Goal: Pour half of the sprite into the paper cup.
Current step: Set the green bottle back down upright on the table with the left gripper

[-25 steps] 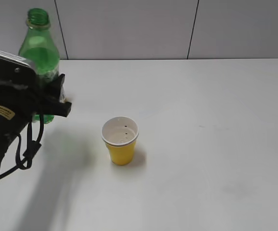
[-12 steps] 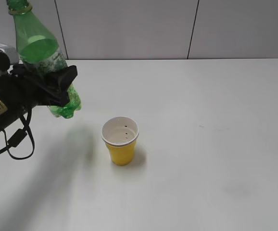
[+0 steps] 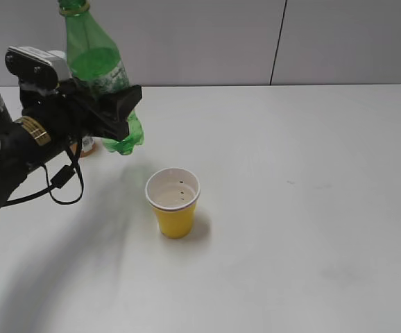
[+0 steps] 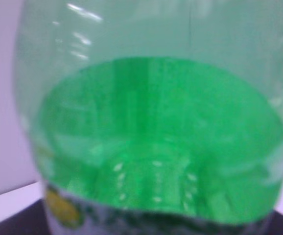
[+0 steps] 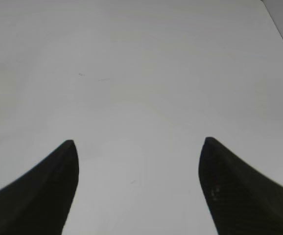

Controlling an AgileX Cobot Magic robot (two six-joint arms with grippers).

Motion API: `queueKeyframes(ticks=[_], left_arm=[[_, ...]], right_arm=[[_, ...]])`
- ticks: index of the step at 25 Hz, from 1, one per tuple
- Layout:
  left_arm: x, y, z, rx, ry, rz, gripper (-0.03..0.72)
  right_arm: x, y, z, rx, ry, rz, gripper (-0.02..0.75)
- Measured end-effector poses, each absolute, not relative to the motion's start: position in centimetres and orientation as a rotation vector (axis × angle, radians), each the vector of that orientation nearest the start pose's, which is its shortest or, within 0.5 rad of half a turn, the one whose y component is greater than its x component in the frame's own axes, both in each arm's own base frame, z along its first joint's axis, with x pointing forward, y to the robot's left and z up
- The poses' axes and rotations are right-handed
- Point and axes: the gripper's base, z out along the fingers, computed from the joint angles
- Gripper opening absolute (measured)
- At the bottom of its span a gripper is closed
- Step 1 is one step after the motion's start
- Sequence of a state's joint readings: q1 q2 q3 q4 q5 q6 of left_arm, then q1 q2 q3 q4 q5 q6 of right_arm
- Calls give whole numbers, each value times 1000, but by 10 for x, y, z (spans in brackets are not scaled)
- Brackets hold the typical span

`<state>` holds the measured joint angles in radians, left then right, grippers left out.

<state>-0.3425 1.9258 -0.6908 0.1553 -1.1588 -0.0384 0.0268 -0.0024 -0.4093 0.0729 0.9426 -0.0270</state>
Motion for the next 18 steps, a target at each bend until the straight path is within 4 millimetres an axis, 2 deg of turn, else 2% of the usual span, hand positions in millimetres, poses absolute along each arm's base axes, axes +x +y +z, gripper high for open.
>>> queueKeyframes(ticks=[6, 9, 18], left_arm=[[349, -137, 131, 411, 1616, -343, 452], [357, -139, 126, 409, 1618, -340, 452], [358, -143, 103, 424, 1673, -344, 452]], right_arm=[[9, 6, 261, -49, 2013, 87, 573], [9, 6, 261, -49, 2013, 87, 573], [9, 6, 261, -49, 2013, 87, 573]])
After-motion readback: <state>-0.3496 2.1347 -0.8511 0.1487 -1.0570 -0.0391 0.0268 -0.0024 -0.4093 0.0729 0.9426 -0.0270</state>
